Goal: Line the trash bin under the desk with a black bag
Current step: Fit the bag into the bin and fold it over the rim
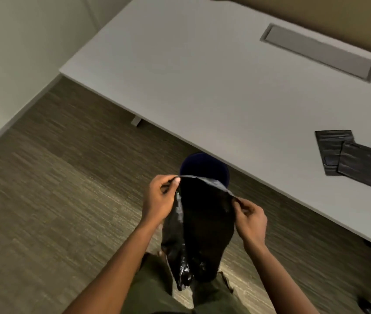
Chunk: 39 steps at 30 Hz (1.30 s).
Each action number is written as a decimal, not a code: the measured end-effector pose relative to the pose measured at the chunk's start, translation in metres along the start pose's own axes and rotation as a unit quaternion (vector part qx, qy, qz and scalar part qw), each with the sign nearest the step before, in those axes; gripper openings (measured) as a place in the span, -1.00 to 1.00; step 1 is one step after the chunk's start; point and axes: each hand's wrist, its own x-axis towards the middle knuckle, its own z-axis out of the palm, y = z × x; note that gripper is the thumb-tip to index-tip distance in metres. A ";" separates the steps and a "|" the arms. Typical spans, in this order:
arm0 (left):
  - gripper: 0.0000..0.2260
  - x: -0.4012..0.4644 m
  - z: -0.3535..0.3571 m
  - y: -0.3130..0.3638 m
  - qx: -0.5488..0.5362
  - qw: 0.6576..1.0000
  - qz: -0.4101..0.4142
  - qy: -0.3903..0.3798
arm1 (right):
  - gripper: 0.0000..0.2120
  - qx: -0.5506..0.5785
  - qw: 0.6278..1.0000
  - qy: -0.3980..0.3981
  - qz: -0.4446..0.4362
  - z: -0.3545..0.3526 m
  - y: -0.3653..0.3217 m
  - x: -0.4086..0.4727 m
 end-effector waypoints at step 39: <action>-0.77 0.209 0.154 -0.305 -0.285 0.841 -0.418 -0.194 | -0.83 -0.071 0.994 0.067 -0.040 0.183 0.171 0.269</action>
